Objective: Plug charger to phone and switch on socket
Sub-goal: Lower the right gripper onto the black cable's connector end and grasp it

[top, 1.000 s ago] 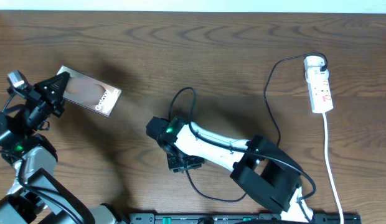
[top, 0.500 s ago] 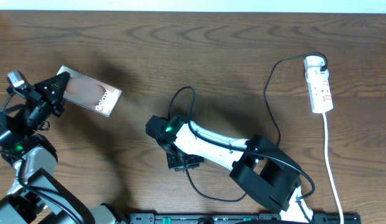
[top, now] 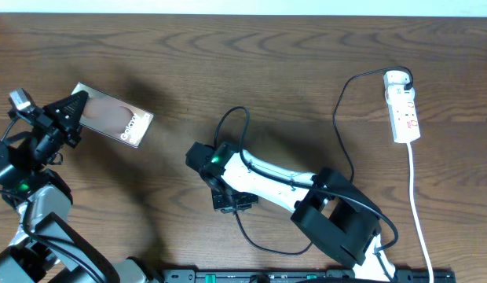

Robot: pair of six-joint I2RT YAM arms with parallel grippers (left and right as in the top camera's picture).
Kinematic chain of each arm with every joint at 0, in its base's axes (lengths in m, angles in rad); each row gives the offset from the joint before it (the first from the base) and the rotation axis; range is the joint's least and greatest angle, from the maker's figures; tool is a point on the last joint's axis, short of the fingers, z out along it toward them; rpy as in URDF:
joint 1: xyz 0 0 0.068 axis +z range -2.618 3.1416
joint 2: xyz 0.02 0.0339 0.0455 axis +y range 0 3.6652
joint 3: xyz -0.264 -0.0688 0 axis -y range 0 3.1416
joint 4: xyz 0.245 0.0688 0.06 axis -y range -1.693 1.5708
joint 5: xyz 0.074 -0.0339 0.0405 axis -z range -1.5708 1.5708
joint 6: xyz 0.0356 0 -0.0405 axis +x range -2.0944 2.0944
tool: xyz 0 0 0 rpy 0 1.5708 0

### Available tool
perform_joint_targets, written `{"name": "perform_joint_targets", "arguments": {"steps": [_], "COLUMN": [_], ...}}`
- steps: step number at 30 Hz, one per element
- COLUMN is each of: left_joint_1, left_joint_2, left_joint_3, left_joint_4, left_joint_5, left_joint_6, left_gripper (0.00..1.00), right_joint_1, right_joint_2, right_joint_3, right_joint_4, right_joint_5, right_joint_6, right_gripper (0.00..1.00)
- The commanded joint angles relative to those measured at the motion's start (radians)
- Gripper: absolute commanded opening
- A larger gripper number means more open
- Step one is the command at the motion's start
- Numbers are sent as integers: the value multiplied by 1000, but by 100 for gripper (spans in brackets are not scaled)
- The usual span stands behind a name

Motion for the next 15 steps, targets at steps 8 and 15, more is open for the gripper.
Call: {"name": "perform_joint_targets", "arguments": {"steps": [8, 15], "left_joint_1": [4, 4], "left_joint_2": [-11, -11], "left_joint_3": [12, 12], "left_joint_4": [11, 11], "left_joint_5": [6, 15], "left_joint_6": [10, 18], "left_gripper": [7, 7], "right_joint_1": [-8, -20], "right_joint_2": [23, 22], "right_joint_3": [12, 51], "right_joint_4": [2, -20], "right_joint_5": [8, -40], "right_joint_6": [0, -79], "right_gripper": [1, 1]}}
